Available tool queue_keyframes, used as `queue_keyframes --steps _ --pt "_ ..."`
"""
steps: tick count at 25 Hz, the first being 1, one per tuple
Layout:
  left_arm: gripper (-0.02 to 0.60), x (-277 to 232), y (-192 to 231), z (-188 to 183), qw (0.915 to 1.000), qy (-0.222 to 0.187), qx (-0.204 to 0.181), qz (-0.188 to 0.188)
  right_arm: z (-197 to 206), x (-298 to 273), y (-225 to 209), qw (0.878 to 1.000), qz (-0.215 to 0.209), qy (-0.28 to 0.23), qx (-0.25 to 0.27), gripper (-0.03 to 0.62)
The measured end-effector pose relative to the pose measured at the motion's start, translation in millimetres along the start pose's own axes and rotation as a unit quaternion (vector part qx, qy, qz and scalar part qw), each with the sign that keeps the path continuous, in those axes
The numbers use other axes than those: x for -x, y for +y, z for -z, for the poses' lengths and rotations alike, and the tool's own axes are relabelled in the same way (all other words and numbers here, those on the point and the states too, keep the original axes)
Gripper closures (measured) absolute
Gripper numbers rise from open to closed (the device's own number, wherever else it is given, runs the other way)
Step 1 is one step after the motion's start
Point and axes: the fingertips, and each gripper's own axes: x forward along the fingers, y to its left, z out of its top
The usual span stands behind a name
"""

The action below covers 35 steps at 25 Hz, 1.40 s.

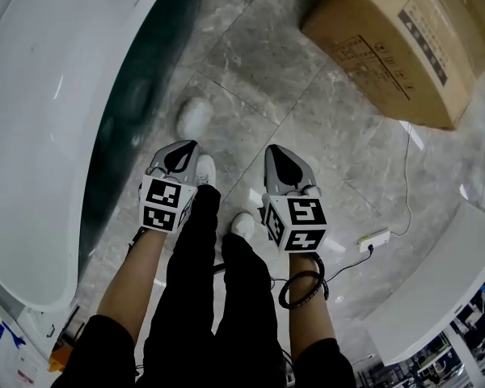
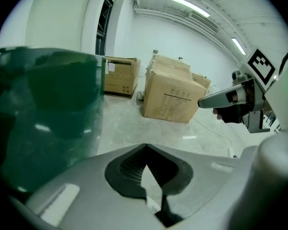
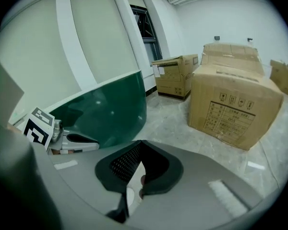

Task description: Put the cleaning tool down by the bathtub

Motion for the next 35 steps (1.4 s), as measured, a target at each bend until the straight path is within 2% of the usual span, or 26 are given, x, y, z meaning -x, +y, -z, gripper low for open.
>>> queue_keyframes --steps 3,10,19,24,35 --pt "0.581 16 -6 -27 0.9997 -0.002 -0.023 0.002 -26 23 3 1.0 0.007 -0.01 0.0 0.571" --pt "0.581 59 -26 -73 0.9998 -0.014 -0.015 -0.004 -68 70 19 1.0 0.009 -0.024 0.0 0.571" --pt "0.581 132 -49 -124 0.9976 -0.051 -0.042 -0.02 -103 146 36 0.998 0.032 -0.053 0.011 0.571" --pt "0.581 170 -60 -154 0.9936 -0.095 -0.054 -0.028 -128 197 46 0.993 0.052 -0.11 0.006 0.571" --pt "0.581 255 -102 -189 0.9886 -0.141 -0.041 -0.031 -163 295 64 0.982 0.071 -0.176 0.011 0.571"
